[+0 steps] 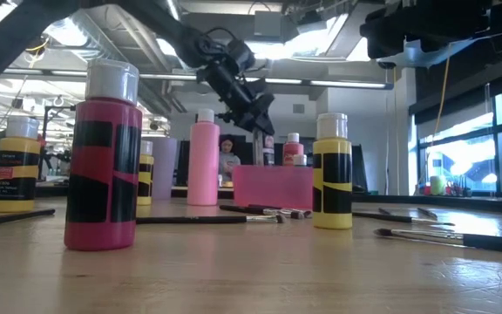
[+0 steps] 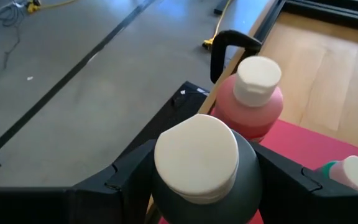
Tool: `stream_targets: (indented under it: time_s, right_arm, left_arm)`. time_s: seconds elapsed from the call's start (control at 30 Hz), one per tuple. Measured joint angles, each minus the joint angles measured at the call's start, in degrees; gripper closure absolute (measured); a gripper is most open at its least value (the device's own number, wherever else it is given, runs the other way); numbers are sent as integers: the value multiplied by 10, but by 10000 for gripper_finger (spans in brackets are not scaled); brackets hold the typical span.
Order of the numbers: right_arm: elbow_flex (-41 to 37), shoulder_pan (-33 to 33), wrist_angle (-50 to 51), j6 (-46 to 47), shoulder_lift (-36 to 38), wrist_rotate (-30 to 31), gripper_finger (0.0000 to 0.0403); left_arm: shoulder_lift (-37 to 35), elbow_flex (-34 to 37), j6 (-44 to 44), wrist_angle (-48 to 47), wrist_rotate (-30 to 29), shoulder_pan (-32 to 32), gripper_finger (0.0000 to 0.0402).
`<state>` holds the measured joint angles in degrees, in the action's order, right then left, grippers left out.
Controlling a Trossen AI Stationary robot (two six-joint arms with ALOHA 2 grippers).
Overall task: Pick & Place Paint Supplies
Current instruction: Put the black paint bottle into the red bin
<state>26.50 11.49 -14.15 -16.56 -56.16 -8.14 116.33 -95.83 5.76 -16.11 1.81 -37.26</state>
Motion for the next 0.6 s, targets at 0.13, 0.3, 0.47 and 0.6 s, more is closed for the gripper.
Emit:
stream_targets:
  time_s: [0.13,0.3,0.47,0.6]
  right_arm:
    - [0,0,1,0,0,0,206]
    - [0,0,2,0,0,0,206]
    - [0,0,2,0,0,0,206]
    - [0,0,4,0,0,0,206]
  left_arm:
    - [8,0,-1,11,3,0,178]
    - [20,0,-3,31,3,4,178]
    - [31,0,0,29,-3,8,178]
    - [36,4,14,42,-6,12,178]
